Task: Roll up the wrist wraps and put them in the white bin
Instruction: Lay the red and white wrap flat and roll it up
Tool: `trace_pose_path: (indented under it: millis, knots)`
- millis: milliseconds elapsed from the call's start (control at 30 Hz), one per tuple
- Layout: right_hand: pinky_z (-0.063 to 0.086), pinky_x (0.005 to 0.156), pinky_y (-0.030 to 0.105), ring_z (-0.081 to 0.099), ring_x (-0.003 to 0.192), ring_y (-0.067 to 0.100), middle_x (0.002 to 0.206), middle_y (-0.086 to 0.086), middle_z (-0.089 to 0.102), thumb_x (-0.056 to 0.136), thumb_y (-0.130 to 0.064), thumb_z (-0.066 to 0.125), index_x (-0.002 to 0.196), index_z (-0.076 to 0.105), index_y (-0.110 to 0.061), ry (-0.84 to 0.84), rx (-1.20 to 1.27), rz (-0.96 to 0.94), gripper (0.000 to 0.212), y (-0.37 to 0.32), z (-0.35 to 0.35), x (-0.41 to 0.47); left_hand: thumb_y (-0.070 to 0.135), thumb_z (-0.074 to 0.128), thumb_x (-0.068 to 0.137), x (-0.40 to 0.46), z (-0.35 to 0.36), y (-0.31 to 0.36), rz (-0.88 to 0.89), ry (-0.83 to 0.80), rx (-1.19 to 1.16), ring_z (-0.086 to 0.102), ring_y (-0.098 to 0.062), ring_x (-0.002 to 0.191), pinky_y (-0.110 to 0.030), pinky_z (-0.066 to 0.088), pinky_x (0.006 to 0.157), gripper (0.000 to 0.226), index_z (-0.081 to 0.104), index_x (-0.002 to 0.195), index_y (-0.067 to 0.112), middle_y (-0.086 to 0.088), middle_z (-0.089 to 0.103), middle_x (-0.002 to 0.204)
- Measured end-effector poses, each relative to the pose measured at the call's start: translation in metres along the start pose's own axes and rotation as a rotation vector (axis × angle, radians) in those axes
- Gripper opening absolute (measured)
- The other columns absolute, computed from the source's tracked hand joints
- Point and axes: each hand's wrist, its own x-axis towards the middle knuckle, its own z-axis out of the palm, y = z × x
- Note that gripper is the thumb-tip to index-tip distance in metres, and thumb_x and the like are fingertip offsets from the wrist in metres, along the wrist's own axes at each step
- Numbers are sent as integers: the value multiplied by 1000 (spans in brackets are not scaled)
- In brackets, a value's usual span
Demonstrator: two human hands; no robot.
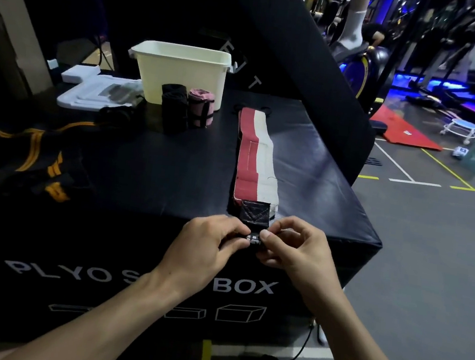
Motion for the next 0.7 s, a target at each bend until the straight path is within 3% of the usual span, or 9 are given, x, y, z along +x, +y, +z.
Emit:
trace_pose_path:
  millis: [100, 233, 367, 533, 700]
  knots:
    - [63, 73, 47, 75, 69, 25, 75, 10, 76, 86, -18, 81, 87, 73, -15, -40, -217, -134, 9, -1, -9, -1, 32, 76, 92, 3, -1, 1, -44, -10, -58, 69, -2, 84, -28, 55, 77, 9, 76, 100, 27, 15, 74, 90]
    - [60, 69, 44, 72, 67, 14, 74, -3, 74, 84, -25, 84, 88, 72, -24, -70, -490, -297, 13, -3, -15, -2, 29, 77, 93, 7, -2, 4, -176, -31, -159, 69, 2, 73, -32, 60, 70, 4, 77, 95, 26, 18, 73, 79]
    - [56, 64, 40, 67, 63, 9, 69, -11, 69, 90, -33, 76, 87, 68, -24, -28, -636, -408, 12, -3, -13, 4, 28, 77, 93, 12, -2, 5, -282, -52, -202, 70, -7, 63, -39, 62, 63, 4, 78, 90, 26, 11, 72, 70]
    - [56, 66, 42, 67, 64, 11, 66, -11, 67, 87, -54, 59, 88, 63, -30, -36, -717, -312, 25, -10, -12, 13, 27, 78, 91, 23, -5, 13, -424, -59, -262, 72, -15, 58, -33, 62, 55, 7, 78, 84, 23, 2, 74, 66]
    - [56, 70, 48, 68, 56, 9, 60, -6, 67, 95, -43, 60, 78, 60, -25, -108, -743, -209, 25, -20, -12, 23, 31, 84, 85, 33, -10, 14, -559, -70, -376, 75, -20, 60, -32, 60, 56, 21, 76, 78, 12, -4, 75, 65]
